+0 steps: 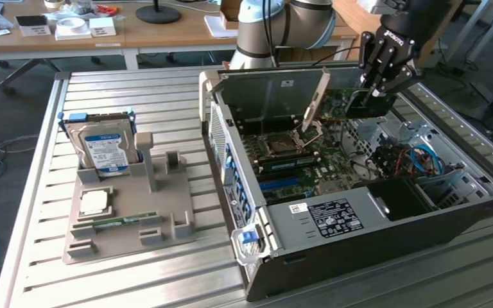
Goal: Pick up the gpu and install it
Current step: 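Insert the gpu into the slot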
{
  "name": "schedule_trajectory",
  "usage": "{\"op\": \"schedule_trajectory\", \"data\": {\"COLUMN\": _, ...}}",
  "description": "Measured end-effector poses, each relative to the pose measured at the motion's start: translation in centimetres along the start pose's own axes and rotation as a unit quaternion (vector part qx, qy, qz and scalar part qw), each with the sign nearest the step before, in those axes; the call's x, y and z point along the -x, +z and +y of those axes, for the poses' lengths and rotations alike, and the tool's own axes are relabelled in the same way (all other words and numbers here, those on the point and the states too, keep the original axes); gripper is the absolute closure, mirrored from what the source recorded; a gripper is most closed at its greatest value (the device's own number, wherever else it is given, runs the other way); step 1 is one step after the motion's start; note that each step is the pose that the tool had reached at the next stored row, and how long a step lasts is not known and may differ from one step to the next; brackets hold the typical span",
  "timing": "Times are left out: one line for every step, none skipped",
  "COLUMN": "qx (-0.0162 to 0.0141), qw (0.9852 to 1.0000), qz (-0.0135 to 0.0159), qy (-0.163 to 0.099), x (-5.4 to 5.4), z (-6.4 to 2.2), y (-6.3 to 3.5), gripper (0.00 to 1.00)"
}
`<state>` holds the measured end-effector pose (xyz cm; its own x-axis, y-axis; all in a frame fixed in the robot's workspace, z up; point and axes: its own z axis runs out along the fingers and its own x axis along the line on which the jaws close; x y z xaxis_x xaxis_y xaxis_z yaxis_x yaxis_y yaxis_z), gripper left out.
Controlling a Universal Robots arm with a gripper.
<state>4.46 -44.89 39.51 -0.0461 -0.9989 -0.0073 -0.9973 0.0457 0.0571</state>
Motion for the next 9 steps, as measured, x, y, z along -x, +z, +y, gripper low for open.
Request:
{"op": "schedule_trajectory", "data": {"qx": 0.0000, "qw": 1.0000, "qz": 0.0000, "qy": 0.000, "x": 0.02, "z": 0.04, "y": 0.05, "gripper": 0.73}}
{"op": "schedule_trajectory", "data": {"qx": 0.0000, "qw": 1.0000, "qz": 0.0000, "qy": 0.000, "x": 0.04, "z": 0.06, "y": 0.09, "gripper": 0.73}}
{"op": "schedule_trajectory", "data": {"qx": 0.0000, "qw": 1.0000, "qz": 0.0000, "qy": 0.000, "x": 0.05, "z": 0.08, "y": 0.13, "gripper": 0.73}}
{"op": "schedule_trajectory", "data": {"qx": 0.0000, "qw": 1.0000, "qz": 0.0000, "qy": 0.000, "x": 0.07, "z": 0.09, "y": 0.16, "gripper": 0.73}}
{"op": "schedule_trajectory", "data": {"qx": 0.0000, "qw": 1.0000, "qz": 0.0000, "qy": 0.000, "x": 0.07, "z": 0.08, "y": 0.17, "gripper": 0.73}}
{"op": "schedule_trajectory", "data": {"qx": 0.0000, "qw": 1.0000, "qz": 0.0001, "qy": 0.000, "x": 0.07, "z": 0.09, "y": 0.17, "gripper": 0.73}}
{"op": "schedule_trajectory", "data": {"qx": 0.0000, "qw": 1.0000, "qz": 0.0001, "qy": 0.000, "x": 0.07, "z": 0.09, "y": 0.17, "gripper": 0.73}}
{"op": "schedule_trajectory", "data": {"qx": 0.0000, "qw": 1.0000, "qz": 0.0001, "qy": 0.000, "x": 0.07, "z": 0.10, "y": 0.17, "gripper": 0.73}}
{"op": "schedule_trajectory", "data": {"qx": 0.0000, "qw": 1.0000, "qz": 0.0001, "qy": 0.000, "x": 0.07, "z": 0.10, "y": 0.17, "gripper": 0.73}}
